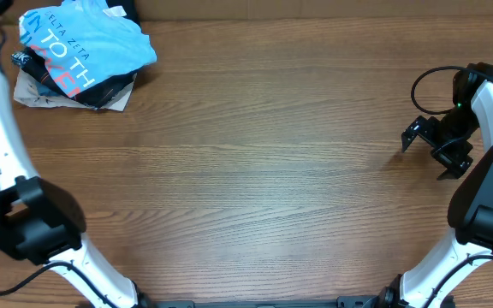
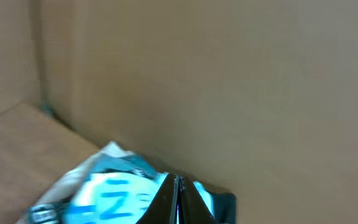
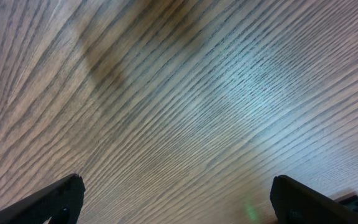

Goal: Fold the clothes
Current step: 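Lower the shirt onto the stack and release with the left gripper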

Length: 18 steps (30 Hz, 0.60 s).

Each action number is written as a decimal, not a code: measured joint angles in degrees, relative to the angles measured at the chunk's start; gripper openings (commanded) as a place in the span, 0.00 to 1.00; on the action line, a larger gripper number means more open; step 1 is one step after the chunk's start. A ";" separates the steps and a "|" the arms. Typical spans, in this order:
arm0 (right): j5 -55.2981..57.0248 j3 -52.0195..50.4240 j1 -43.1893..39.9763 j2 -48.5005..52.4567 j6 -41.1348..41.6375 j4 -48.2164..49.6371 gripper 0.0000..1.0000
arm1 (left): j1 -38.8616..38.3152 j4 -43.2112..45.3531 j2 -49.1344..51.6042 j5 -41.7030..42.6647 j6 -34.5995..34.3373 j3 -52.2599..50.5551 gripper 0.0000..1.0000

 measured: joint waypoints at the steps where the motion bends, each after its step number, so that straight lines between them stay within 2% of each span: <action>1: 0.02 0.00 0.00 0.00 0.00 0.00 1.00 | -1.31 -0.09 0.37 -0.70 1.07 0.00 0.04; 8: 0.00 0.00 0.00 0.00 -0.02 -0.57 1.00 | -8.44 4.17 8.87 -10.19 6.25 0.00 0.04; 15: 0.00 0.00 0.00 0.00 0.00 -1.27 1.00 | -8.68 4.26 21.11 -14.08 7.02 -0.02 0.04; 18: 0.00 0.00 0.00 0.00 -0.02 -1.31 1.00 | -8.66 4.39 22.25 -14.38 7.02 0.02 0.04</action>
